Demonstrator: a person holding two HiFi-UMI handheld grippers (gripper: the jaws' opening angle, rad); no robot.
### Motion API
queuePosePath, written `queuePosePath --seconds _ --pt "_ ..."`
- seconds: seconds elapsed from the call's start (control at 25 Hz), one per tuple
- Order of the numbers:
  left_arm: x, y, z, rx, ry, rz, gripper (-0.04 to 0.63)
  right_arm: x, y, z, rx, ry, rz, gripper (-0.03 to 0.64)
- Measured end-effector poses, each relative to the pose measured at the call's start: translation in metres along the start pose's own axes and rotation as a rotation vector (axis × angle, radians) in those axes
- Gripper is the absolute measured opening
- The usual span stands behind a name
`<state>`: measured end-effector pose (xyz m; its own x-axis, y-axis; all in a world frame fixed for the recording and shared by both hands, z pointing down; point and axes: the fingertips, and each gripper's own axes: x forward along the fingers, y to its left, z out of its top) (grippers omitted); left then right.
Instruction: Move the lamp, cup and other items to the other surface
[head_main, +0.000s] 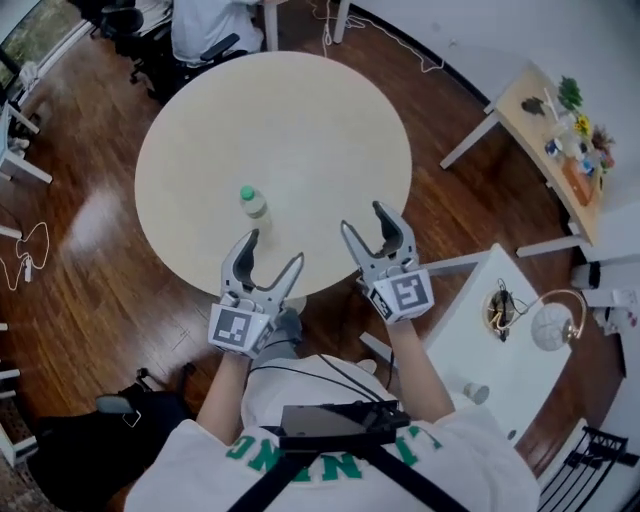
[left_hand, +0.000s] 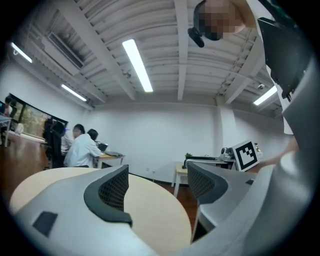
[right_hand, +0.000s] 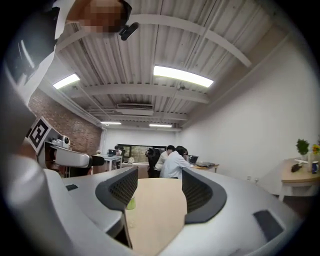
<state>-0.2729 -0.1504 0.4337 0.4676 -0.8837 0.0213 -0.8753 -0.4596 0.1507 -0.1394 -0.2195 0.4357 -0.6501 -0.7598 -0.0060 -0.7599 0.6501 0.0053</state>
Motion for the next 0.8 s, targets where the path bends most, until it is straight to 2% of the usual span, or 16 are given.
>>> queuePosePath --seconds 0.24,0.32,0.44,0.52,0.6,0.8 --pt "0.044 -0.105 -0.007 0.022 0.024 -0.291 0.364 -0.122 -0.05 0.013 -0.016 -0.023 -0.26 0.299" --pt "0.063 -0.156 -0.01 0.034 0.04 -0.424 0.364 -0.177 -0.07 0.014 -0.011 -0.02 -0.381 0.299" --pt "0.083 -0.241 -0.019 0.047 0.06 -0.604 0.364 -0.267 -0.098 0.004 0.05 -0.004 -0.558 0.299" --pt "0.087 -0.282 -0.032 0.074 0.063 -0.694 0.364 -0.318 -0.107 -0.004 0.089 -0.005 -0.655 0.299" --pt "0.086 -0.317 -0.042 0.09 0.075 -0.78 0.364 -0.364 -0.111 -0.013 0.085 -0.015 -0.751 0.299" --pt "0.077 -0.393 -0.058 0.053 0.106 -0.95 0.364 -0.451 -0.103 -0.013 0.086 -0.022 -0.923 0.298"
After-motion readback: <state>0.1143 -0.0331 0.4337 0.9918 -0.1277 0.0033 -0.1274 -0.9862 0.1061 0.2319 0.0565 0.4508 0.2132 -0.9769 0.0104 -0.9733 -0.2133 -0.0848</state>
